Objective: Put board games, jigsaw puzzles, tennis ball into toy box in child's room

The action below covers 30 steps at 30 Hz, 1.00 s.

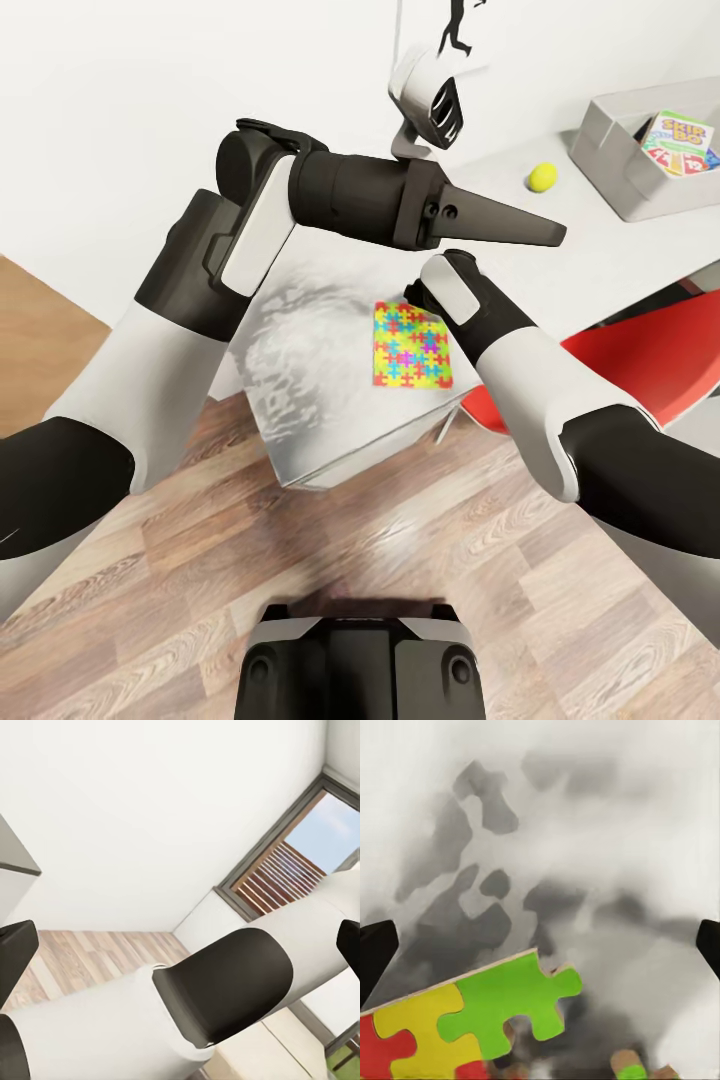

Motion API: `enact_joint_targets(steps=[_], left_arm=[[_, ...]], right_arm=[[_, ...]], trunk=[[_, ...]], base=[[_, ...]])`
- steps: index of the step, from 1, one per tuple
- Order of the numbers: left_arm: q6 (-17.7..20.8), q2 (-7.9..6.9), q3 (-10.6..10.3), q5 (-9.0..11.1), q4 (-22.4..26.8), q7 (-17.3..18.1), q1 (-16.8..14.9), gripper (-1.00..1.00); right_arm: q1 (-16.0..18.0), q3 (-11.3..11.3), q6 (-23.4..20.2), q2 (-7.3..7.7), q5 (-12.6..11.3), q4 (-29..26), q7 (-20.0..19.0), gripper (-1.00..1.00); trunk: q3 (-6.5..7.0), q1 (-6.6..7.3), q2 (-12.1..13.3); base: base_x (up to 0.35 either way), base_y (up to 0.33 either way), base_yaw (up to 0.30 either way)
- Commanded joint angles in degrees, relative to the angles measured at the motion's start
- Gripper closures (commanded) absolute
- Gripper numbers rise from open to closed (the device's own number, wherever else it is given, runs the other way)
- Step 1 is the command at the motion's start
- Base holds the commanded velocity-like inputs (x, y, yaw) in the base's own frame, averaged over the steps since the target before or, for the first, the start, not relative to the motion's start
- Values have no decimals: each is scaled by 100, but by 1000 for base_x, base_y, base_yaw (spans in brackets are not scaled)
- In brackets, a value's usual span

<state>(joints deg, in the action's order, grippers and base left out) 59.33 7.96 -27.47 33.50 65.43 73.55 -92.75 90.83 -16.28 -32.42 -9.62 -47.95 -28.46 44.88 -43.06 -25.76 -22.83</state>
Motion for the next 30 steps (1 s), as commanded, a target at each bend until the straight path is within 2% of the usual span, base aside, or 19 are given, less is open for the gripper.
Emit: enact_joint_targets(steps=[1, 15, 30], left_arm=[[44, 0, -4, 16, -4, 10, -6, -100], [44, 3, -4, 16, -4, 10, -6, -100], [44, 4, 2, 16, -4, -6, -8, -100]], right_arm=[[3, -25, -17, 4, -84, -2, 38, -100], [4, -25, -19, 11, -85, -2, 36, -100], [4, -25, -19, 13, -91, -2, 38, -100]], trunk=[[-8, -2, -8], [-8, -2, -8], [-8, -2, -8]], base=[[-169, 130, 0], [-101, 74, 0], [-8, 6, 0]])
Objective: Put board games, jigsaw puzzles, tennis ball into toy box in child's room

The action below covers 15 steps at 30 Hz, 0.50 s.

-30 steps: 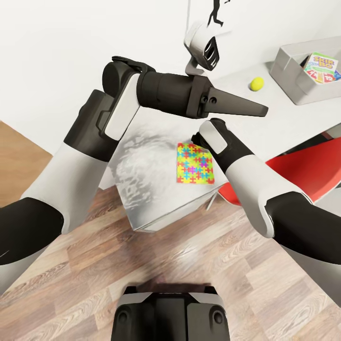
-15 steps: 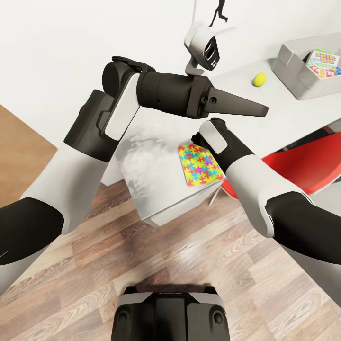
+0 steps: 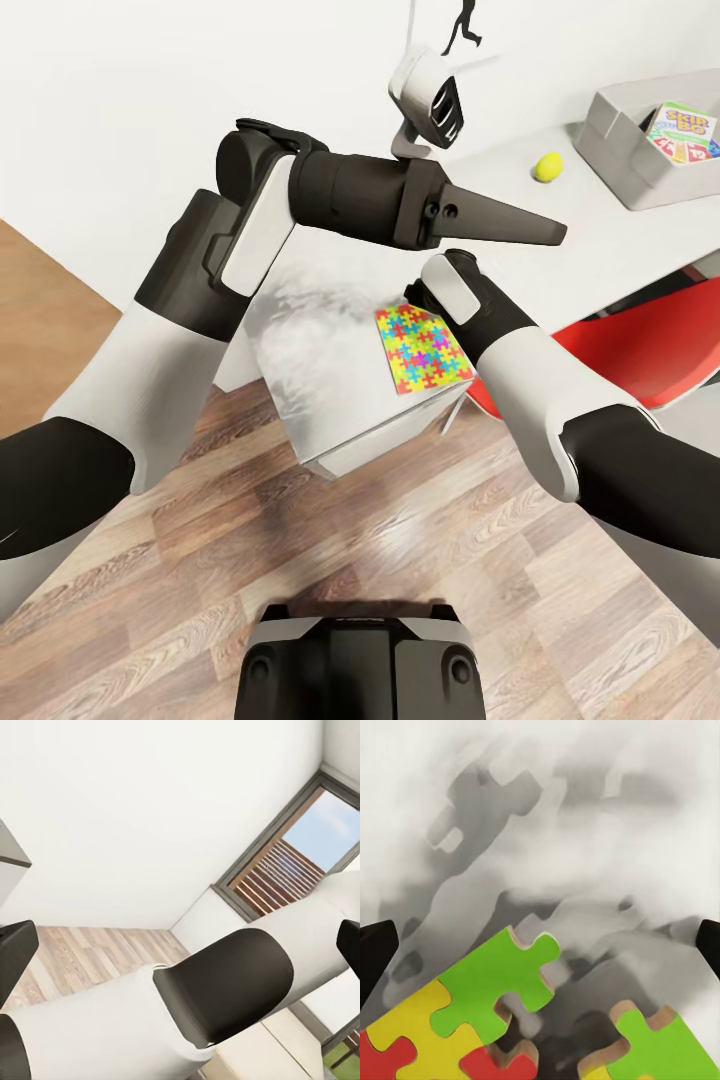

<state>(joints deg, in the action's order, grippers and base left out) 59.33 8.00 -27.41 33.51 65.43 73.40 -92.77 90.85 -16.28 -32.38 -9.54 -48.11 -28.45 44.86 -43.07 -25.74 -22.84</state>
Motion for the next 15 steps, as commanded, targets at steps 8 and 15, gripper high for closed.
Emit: enact_joint_targets(steps=[8, 15], left_arm=[[44, 0, -10, 15, -4, -52, -4, -100], [44, -1, -7, 15, -4, -62, -4, -100]], right_arm=[[2, -25, -31, 5, -75, -4, 41, -100], [7, -25, -32, 5, -76, -3, 41, -100]], trunk=[[-8, -4, -8], [-8, -4, -8]], base=[[-83, 0, 0], [-87, 27, 0]])
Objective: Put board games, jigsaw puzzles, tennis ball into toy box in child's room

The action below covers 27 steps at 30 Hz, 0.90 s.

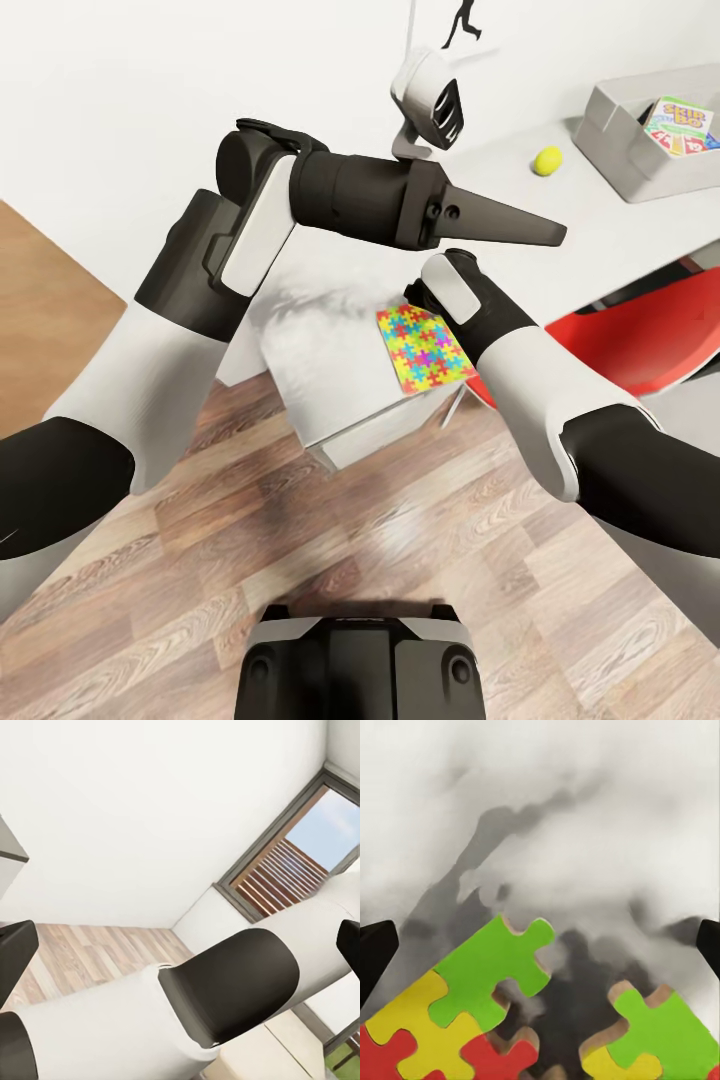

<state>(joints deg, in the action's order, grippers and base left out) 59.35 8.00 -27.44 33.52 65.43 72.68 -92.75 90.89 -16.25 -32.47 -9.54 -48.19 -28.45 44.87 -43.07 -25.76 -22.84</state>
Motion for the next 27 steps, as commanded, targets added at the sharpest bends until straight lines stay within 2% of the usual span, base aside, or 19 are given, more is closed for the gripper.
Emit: enact_joint_targets(steps=[1, 27], left_arm=[[42, -1, -2, 14, -4, 10, -6, -100], [42, 0, -7, 14, -4, 9, -6, -100]], right_arm=[[5, -27, -23, 5, -68, -3, 39, -100], [-3, -30, 1, 11, -68, -3, 35, -100]], trunk=[[-8, -3, -8], [-8, -3, -8]], base=[[-57, 23, 0], [-63, 19, 0]])
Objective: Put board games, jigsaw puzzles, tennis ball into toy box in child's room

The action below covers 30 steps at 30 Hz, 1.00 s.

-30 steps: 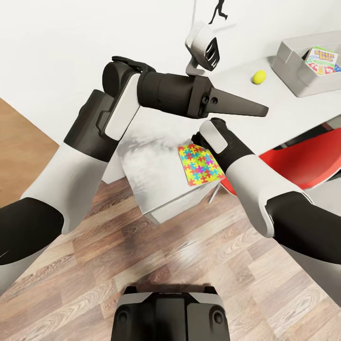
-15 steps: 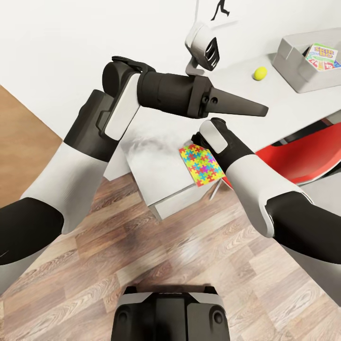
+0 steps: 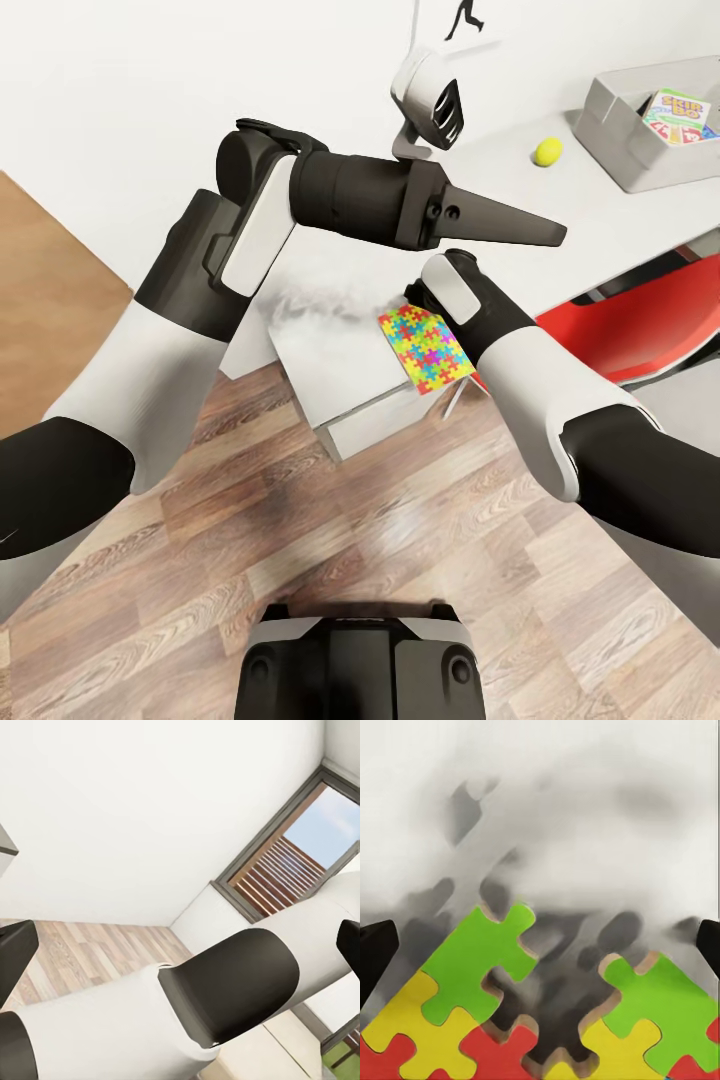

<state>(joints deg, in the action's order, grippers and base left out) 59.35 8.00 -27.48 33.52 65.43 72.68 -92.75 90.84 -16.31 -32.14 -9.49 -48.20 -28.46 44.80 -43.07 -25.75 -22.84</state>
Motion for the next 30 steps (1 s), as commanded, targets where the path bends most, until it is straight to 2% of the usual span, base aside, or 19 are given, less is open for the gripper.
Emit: enact_joint_targets(steps=[1, 15, 21, 30], left_arm=[[42, 0, -4, 14, -4, 10, -6, -100], [42, -1, -3, 14, -4, 10, -6, -100], [42, -7, -3, 13, -4, 10, -3, -100], [42, -1, -4, 22, -4, 8, 27, -100]], right_arm=[[1, -25, -31, 6, -67, -2, 41, -100], [-4, -29, -30, 5, -63, -2, 8, -100], [-5, -30, -21, 5, -59, -2, 3, -100], [-5, -23, -20, 13, -58, -7, -6, -100]], trunk=[[-8, -4, -8], [-8, -4, -8], [-8, -4, -8], [-8, -4, -8]], base=[[-31, 0, 0], [-5, 0, 0], [-137, 0, 0], [-22, 0, 0]])
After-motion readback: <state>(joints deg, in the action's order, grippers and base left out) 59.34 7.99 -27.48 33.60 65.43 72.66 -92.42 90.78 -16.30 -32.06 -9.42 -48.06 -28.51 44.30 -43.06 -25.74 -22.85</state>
